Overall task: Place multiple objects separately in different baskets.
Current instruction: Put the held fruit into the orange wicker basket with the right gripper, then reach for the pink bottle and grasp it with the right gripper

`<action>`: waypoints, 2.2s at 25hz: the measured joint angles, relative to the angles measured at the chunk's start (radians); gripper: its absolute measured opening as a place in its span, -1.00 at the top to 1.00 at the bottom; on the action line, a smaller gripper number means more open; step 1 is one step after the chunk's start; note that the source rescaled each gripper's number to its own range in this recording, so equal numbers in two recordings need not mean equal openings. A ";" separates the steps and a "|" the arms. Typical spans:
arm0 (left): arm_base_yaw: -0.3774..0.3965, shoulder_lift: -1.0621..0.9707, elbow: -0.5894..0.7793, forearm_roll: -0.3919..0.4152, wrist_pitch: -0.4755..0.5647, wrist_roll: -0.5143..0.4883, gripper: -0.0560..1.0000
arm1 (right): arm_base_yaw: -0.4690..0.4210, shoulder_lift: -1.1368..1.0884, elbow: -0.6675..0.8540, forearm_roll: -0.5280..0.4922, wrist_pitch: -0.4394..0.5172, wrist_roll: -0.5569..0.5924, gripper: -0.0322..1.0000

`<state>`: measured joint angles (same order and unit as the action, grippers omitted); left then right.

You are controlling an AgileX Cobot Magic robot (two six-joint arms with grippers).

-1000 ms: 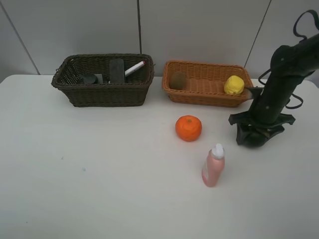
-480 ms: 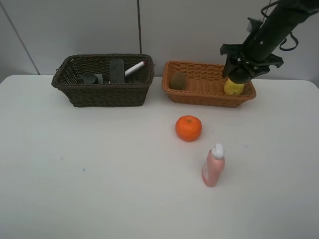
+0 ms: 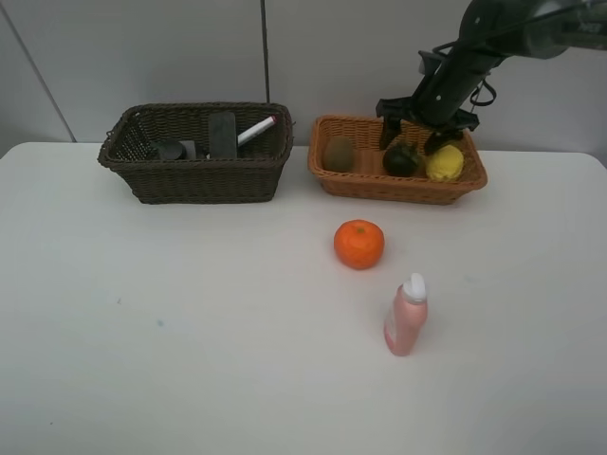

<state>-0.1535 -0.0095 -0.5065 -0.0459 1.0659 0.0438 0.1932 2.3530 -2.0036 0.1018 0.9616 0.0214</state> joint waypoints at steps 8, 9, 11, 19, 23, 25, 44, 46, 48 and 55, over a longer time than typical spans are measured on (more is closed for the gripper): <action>0.000 0.000 0.000 0.000 0.000 0.000 -0.90 | 0.009 -0.001 -0.003 -0.035 0.060 0.000 -0.96; 0.000 0.000 0.000 0.000 0.000 0.000 -0.90 | 0.009 -0.007 -0.003 -0.035 0.084 0.000 -0.97; 0.000 0.000 0.000 0.000 0.000 0.000 -0.90 | 0.009 -0.035 -0.003 -0.034 0.130 0.000 -0.99; 0.000 0.000 0.000 0.000 0.000 0.000 -0.90 | 0.009 -0.221 0.055 -0.032 0.248 0.050 -1.00; 0.000 0.000 0.000 0.000 0.000 0.000 -0.90 | 0.010 -0.314 0.207 -0.034 0.247 0.057 -1.00; 0.000 0.000 0.000 0.000 0.000 0.000 -0.90 | 0.017 -0.398 0.332 -0.036 0.248 0.066 -1.00; 0.000 0.000 0.000 0.000 0.000 0.000 -0.90 | 0.443 -0.854 1.002 -0.038 0.164 0.324 -1.00; 0.000 0.000 0.000 0.000 0.000 0.000 -0.90 | 0.443 -0.828 1.013 -0.071 0.137 0.330 -1.00; 0.000 0.000 0.000 0.000 0.000 0.000 -0.90 | 0.443 -0.801 1.013 -0.102 0.110 0.333 -1.00; 0.000 0.000 0.000 0.000 0.000 0.000 -0.90 | 0.443 -0.683 1.015 -0.129 0.022 0.333 -1.00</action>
<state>-0.1535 -0.0095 -0.5065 -0.0459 1.0659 0.0438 0.6359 1.6696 -0.9890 -0.0275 0.9832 0.3545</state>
